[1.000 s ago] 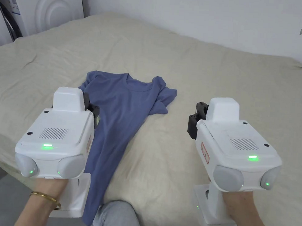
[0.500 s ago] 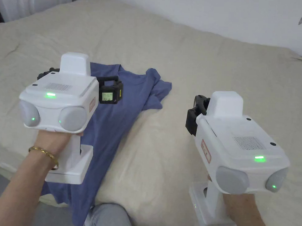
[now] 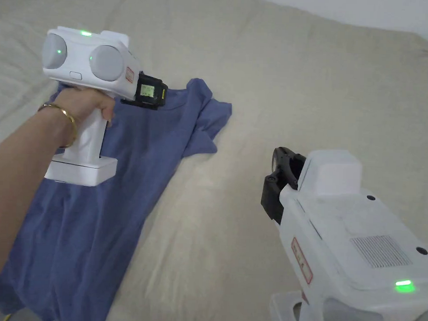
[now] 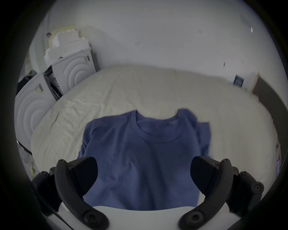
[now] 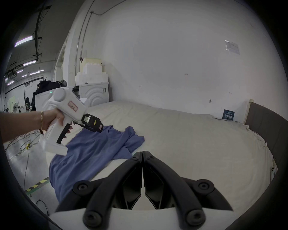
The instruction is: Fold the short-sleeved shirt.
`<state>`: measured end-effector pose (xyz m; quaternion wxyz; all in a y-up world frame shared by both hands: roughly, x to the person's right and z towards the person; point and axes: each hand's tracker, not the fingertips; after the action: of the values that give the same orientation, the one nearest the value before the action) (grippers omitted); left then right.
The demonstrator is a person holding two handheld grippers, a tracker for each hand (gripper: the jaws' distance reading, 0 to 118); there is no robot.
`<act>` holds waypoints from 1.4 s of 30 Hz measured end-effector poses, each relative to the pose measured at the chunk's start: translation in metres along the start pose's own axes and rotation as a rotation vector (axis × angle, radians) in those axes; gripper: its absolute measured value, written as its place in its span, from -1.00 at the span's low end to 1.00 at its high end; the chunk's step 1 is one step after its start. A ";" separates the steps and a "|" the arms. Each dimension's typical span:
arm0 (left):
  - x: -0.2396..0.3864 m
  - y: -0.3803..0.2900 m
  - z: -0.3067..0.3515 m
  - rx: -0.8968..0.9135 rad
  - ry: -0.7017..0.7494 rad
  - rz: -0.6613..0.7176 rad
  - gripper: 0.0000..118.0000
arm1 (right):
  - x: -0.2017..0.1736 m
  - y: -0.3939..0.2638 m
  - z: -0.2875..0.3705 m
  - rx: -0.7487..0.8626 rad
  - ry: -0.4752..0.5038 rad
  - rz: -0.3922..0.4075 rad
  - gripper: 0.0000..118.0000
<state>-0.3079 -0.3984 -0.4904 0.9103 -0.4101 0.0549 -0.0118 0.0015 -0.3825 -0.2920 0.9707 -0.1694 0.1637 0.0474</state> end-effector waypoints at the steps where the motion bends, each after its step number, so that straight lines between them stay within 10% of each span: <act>1: 0.002 0.004 -0.015 -0.041 0.019 -0.042 1.00 | 0.002 -0.003 -0.006 -0.009 -0.003 0.004 -1.00; 11: 0.008 0.011 -0.108 -0.322 0.009 -0.052 0.74 | 0.019 -0.029 -0.041 -0.097 -0.010 -0.003 -1.00; 15: 0.006 0.008 -0.112 -0.341 -0.060 -0.005 0.18 | 0.023 -0.036 -0.045 -0.122 -0.001 -0.018 -1.00; 18: 0.008 0.008 -0.092 -0.339 -0.074 -0.033 -1.00 | 0.025 -0.040 -0.047 -0.138 -0.001 -0.036 -1.00; 42: 0.002 -0.029 0.116 0.290 -0.009 0.186 -1.00 | 0.029 -0.009 0.080 -0.010 -0.060 -0.008 -1.00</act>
<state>-0.2923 -0.3312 -0.3924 0.9573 -0.2676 0.0864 0.0666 0.0540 -0.3626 -0.2279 0.9745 -0.1733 0.1334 0.0493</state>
